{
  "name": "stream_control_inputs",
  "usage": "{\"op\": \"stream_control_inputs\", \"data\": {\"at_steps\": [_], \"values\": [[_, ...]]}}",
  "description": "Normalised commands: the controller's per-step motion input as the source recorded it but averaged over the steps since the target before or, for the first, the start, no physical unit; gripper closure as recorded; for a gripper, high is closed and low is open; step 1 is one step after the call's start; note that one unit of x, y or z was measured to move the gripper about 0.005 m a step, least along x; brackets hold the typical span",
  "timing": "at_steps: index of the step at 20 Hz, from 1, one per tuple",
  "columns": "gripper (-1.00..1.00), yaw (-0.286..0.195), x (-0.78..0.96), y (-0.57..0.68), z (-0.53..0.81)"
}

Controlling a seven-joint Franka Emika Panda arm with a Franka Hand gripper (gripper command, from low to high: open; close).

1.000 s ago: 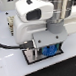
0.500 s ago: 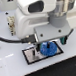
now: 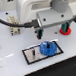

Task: Insert the blue gear onto the right peg, followed by the red gear

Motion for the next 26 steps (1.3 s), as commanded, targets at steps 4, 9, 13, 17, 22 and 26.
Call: {"op": "stream_control_inputs", "data": {"at_steps": [4,9,13,17,22,26], "values": [[-1.0,0.0,-0.68,0.25,0.04],[-1.0,0.0,-0.73,0.2,-0.01],[-1.0,0.0,0.31,0.48,0.01],[-1.0,0.0,0.28,0.19,0.02],[-1.0,0.0,0.42,0.36,0.01],[-1.0,0.0,0.09,0.11,0.01]]}}
